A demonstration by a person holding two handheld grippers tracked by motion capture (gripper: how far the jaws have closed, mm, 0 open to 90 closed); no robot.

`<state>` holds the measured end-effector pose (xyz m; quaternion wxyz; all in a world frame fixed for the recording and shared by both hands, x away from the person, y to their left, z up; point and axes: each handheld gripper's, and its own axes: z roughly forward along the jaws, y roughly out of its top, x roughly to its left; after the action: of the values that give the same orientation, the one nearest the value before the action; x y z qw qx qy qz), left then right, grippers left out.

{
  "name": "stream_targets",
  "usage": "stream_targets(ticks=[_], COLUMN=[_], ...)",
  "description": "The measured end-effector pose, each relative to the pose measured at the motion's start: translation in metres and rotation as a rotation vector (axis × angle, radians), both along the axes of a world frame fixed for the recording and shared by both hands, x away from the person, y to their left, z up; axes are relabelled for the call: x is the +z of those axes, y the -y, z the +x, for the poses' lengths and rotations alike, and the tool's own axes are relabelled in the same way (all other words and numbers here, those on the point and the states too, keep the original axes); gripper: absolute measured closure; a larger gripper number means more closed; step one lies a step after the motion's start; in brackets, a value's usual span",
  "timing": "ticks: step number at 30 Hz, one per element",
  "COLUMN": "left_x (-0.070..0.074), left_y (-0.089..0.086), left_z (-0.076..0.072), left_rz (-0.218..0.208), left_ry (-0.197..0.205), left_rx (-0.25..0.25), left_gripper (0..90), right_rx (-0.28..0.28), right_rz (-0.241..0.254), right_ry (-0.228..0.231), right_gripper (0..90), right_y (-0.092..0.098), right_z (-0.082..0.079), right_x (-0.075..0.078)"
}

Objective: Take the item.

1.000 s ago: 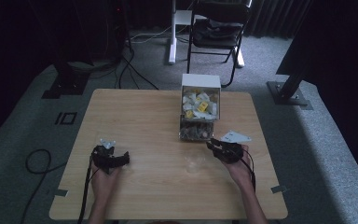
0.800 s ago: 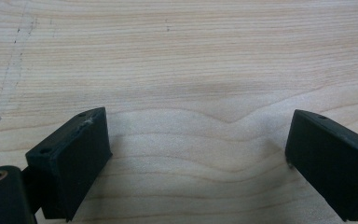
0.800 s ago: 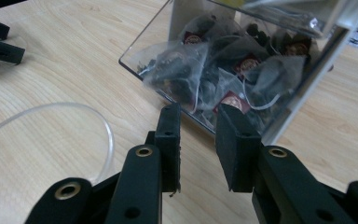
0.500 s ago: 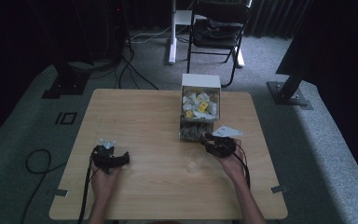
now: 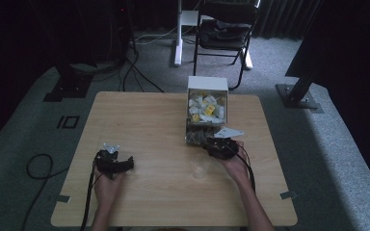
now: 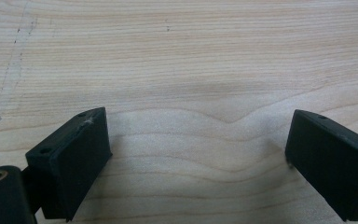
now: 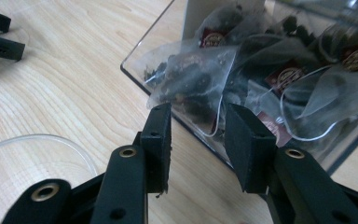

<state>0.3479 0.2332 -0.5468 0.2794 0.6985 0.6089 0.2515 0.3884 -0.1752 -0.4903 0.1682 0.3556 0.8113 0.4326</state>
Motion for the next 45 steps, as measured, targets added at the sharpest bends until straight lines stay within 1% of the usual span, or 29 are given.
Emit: stream_targets(ticks=[1,5,13,15,21,22,23,24,27,29,31,35,38,41,45], left_x=[0.000,0.000,0.000,0.000,0.000,0.000,0.000,0.000,0.000,0.000,0.000,0.000,0.000,0.000,0.000], left_y=[0.000,0.000,0.000,0.000,0.000,0.000,0.000,0.000,0.000,0.000,0.000,0.000,0.000,0.000,0.000], left_z=[0.000,0.000,0.000,0.000,0.000,0.000,0.000,0.000,0.000,0.000,0.000,0.000,0.000,0.000,0.000], left_rz=[0.000,0.000,0.000,-0.001,0.000,-0.001,-0.001,-0.001,-0.001,0.000,0.000,0.000,0.000,0.000,0.000], left_ry=[0.000,0.000,0.000,0.001,0.000,0.001,0.001,0.001,0.001,0.000,0.000,0.000,0.000,0.000,0.000], left_rx=[0.000,0.000,0.000,0.001,0.000,0.001,0.000,0.000,0.001,0.000,0.000,0.000,0.000,0.000,0.000], left_gripper=[7.0,7.0,7.0,7.0,7.0,6.9,7.0,7.0,7.0,7.0,7.0,7.0,6.9,7.0,7.0], right_rx=[0.000,0.003,0.034,0.045,0.058,0.050,0.044,0.044,0.033,0.016,0.007,-0.031,-0.038,-0.055,-0.058], right_rz=[0.001,0.013,0.010,0.003,-0.010,0.007,0.015,0.015,0.047,0.062,0.066,0.093,0.099,0.107,0.109], right_ry=[-0.008,-0.010,-0.012,-0.010,-0.011,0.007,0.015,0.015,0.028,0.045,0.044,0.051,0.051,0.047,0.034], right_gripper=[61.9,63.5,68.0,69.5,71.3,71.8,71.7,71.7,71.7,71.6,71.0,66.9,66.8,62.4,61.1], right_y=[0.000,0.001,0.004,0.005,0.006,0.008,0.009,0.009,0.009,0.007,0.005,-0.002,-0.005,-0.012,-0.015], right_z=[0.000,-0.002,-0.011,-0.016,-0.021,-0.021,-0.021,-0.021,-0.019,-0.015,-0.014,-0.006,-0.004,0.000,0.003], right_x=[-0.001,-0.001,-0.001,-0.002,-0.002,0.000,0.001,0.001,0.006,0.011,0.012,0.015,0.015,0.012,0.010])
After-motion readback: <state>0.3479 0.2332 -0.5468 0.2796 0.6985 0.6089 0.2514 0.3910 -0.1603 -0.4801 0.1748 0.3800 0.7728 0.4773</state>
